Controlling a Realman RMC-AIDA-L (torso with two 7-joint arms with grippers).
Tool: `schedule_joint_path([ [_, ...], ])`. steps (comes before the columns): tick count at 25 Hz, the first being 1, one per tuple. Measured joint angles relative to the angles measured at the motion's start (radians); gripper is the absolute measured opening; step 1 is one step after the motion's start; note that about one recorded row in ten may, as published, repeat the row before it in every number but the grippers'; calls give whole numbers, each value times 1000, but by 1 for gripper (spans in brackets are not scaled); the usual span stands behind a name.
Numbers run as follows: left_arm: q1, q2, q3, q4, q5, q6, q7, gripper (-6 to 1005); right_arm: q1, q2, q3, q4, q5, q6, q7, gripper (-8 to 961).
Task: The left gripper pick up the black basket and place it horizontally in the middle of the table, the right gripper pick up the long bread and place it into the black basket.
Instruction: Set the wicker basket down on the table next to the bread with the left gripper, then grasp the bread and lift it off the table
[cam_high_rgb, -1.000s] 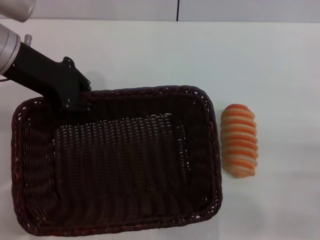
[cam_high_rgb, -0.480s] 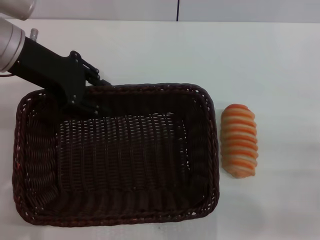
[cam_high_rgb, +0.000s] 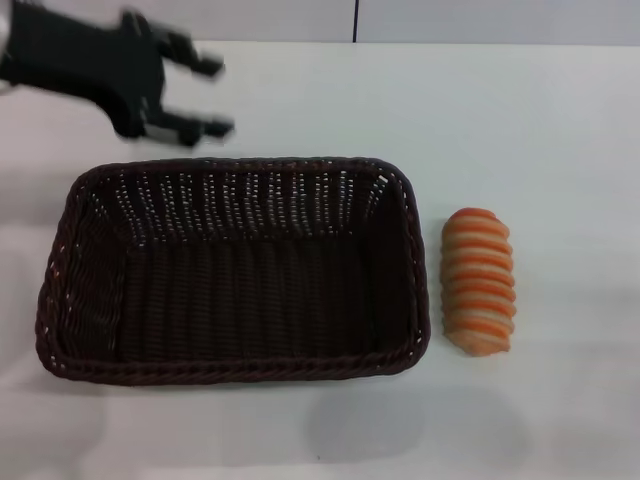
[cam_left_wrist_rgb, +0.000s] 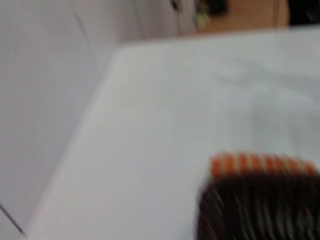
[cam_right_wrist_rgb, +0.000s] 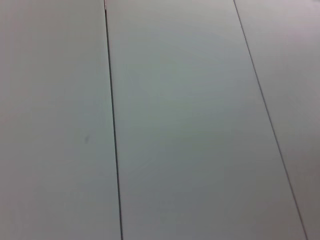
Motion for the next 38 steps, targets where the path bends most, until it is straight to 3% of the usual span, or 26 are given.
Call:
schedule_joint_path([
  [2,16,3,-73,4,-71,17,12,659,2,0,-13,0,0,3,-3,714],
  [7,88,-1,-219,29,-270,127,10,652,6,0,-78,12,0,8,-6,713],
  [14,248,-32,-240,21,-484,289,-21,652,3,-4,-207,89,1,63,-10,713],
  [18,294,-44,-240,19,-511,335,-21,652,4,-7,-269,154,1,115,-12,713],
  [24,322,-42,-239,17,-504,341,-21,652,0,-8,-342,233,2,183,-25,713],
  [38,326,-34,-241,6,-503,344,-22,652,-11,-6,-394,320,68,406,-151,713],
])
